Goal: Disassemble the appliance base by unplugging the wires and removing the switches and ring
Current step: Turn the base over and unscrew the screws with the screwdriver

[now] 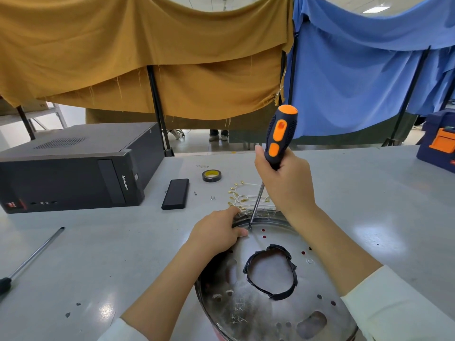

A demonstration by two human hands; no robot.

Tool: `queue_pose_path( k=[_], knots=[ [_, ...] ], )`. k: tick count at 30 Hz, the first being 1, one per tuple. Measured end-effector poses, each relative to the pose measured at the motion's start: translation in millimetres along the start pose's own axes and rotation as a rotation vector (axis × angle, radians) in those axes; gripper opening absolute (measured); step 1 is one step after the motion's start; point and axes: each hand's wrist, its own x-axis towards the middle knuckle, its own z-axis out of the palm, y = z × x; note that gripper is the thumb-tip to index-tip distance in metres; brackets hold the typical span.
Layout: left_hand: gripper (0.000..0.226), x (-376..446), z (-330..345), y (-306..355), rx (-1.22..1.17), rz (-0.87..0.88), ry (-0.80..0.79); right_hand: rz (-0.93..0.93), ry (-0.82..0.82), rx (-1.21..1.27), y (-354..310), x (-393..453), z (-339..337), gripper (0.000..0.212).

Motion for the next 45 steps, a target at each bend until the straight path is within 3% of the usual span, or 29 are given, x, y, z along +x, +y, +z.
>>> queue_pose_path(
  k=[7, 45],
  knots=[
    [0.053, 1.1, 0.8, -1.9, -0.016, -0.001, 0.001, -0.015, 0.138, 0.103, 6.5, -16.2, -9.0, 0.035],
    [0.055, 0.4, 0.2, 0.0, -0.04, -0.002, 0.001, -0.03, 0.156, 0.122, 6.4, -16.1, -9.5, 0.035]
  ],
)
